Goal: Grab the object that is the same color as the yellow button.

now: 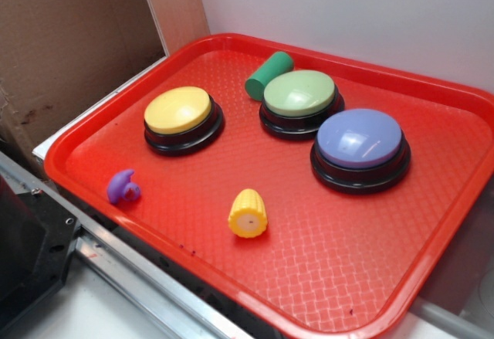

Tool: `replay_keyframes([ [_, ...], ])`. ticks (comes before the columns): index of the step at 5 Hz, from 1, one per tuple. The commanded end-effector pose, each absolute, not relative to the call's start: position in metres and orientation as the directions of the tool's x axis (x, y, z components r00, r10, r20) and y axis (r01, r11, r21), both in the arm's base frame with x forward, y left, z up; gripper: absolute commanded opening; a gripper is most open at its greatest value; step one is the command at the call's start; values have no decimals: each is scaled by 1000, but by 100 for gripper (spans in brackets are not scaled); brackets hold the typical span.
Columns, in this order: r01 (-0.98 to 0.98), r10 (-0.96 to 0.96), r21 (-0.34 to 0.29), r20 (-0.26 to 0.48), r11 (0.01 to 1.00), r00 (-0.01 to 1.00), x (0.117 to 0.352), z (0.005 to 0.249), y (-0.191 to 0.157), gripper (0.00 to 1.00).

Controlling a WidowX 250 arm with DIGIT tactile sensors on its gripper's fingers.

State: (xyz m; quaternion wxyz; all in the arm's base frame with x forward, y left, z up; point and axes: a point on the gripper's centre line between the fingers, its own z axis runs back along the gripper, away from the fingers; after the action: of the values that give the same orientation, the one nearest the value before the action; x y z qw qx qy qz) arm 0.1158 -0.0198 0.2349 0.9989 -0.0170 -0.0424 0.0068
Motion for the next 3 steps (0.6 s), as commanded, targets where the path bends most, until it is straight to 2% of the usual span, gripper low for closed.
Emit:
replay_keyframes([
  [1, -12, 15, -35, 84, 999, 996, 116, 235, -20, 100],
  [3, -130, 139, -86, 114, 988, 984, 129, 214, -40, 100],
])
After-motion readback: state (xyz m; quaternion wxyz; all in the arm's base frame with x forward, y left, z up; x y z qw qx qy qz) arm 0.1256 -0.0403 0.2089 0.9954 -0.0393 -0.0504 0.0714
